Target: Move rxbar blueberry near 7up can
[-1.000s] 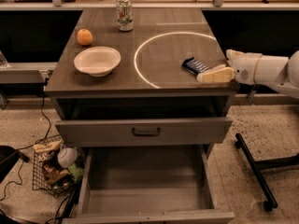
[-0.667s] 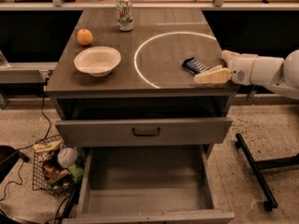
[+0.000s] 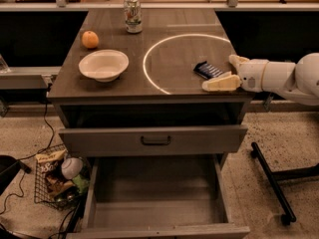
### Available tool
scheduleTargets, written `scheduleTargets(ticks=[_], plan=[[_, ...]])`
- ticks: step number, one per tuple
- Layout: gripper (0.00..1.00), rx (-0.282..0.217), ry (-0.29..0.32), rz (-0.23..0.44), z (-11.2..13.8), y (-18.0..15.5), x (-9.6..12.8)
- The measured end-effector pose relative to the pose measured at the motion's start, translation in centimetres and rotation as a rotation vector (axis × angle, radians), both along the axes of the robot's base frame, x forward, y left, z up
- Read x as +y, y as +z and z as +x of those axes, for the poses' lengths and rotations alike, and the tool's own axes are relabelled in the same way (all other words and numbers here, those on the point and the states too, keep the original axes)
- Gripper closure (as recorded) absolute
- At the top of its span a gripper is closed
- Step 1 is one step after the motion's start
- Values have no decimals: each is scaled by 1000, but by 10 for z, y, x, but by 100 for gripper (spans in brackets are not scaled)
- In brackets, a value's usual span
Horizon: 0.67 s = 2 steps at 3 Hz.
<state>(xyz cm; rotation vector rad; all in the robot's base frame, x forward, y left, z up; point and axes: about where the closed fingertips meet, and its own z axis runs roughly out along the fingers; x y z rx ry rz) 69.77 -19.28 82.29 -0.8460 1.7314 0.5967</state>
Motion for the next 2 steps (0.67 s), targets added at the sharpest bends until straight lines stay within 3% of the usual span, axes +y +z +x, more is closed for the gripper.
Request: scheduleTargets(ticks=[2], plan=[[61,3,-6,-17,0,0,2]])
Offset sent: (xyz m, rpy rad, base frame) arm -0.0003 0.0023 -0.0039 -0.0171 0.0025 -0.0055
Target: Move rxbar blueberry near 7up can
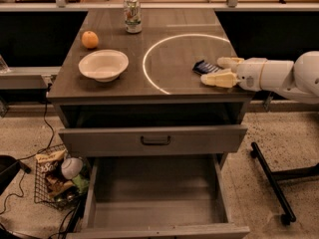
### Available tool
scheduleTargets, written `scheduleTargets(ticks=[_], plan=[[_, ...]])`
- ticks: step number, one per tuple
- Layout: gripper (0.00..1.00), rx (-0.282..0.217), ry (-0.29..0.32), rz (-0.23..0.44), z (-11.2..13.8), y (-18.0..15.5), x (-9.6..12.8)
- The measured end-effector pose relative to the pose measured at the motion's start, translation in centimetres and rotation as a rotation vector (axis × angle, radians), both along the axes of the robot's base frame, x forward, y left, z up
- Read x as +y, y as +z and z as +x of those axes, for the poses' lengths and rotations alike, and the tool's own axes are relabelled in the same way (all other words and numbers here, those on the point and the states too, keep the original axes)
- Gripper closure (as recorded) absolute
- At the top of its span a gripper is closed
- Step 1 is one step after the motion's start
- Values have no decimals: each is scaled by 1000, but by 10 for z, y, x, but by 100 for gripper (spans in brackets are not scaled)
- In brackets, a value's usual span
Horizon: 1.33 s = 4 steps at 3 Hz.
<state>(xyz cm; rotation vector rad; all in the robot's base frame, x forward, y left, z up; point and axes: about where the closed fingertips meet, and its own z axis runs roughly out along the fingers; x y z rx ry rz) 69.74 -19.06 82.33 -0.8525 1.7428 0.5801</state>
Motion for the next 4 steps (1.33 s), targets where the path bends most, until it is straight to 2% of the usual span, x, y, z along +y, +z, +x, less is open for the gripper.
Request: scheduleTargets(ticks=[1,2,4], plan=[[93,0,0,0,0,5,0],[100,0,0,0,0,5,0],[100,0,0,0,0,6,0]])
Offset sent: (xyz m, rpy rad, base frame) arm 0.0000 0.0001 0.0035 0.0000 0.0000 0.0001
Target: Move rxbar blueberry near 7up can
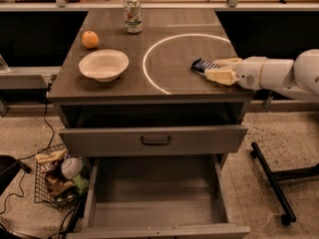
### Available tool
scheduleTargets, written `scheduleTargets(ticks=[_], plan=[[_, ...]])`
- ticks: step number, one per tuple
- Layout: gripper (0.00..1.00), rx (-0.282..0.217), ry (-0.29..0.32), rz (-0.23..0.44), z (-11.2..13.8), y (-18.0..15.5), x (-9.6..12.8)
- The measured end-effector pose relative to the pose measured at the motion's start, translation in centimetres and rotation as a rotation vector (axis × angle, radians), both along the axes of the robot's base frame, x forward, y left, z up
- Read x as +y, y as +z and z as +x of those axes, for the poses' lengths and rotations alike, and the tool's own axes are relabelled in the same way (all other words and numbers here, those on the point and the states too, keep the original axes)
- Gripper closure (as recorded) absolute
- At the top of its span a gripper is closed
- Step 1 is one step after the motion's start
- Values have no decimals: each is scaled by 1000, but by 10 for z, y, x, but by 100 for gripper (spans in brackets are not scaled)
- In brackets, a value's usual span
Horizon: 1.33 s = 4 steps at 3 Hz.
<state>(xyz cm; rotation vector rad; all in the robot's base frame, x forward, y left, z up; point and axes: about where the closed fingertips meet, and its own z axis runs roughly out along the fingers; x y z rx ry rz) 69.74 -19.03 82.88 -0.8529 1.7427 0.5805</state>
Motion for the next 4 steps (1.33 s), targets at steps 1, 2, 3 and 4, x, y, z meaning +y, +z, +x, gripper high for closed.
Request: scheduleTargets(ticks=[1,2,3,4], plan=[[100,0,0,0,0,0,0],[100,0,0,0,0,0,0],[100,-29,-22,-98,20,41,11],[100,-109,-116,-277,53,126,19]])
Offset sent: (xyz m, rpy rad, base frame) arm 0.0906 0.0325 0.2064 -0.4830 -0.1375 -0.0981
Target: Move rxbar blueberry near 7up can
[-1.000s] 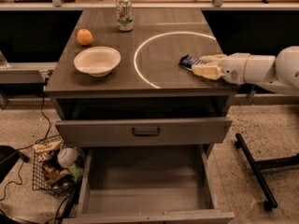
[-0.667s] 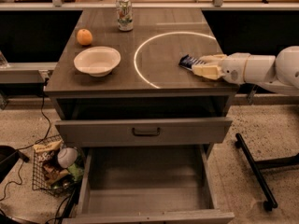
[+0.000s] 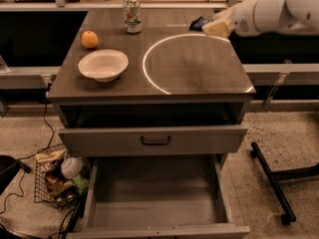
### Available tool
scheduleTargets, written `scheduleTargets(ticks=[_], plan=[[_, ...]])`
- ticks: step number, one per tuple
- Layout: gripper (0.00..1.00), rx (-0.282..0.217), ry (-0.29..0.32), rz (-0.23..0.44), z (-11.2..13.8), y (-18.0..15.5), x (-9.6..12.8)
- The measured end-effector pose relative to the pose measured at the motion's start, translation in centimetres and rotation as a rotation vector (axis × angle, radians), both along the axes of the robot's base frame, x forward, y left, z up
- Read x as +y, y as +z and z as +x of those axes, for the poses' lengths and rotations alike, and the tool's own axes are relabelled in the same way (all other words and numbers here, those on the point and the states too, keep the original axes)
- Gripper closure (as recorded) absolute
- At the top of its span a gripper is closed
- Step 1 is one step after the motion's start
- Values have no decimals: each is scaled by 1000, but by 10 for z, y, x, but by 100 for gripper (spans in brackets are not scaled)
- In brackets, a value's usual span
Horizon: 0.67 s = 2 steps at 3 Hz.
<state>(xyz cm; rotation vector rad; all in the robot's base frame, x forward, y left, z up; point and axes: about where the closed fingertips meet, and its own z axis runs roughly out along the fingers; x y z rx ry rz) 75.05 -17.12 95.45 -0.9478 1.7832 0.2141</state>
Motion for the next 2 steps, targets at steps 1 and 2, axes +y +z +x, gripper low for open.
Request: scheduleTargets(ticks=[1,2], plan=[[100,-62,-80,-149,34,49,6],[100,-87,-130,-225,62,69,7]])
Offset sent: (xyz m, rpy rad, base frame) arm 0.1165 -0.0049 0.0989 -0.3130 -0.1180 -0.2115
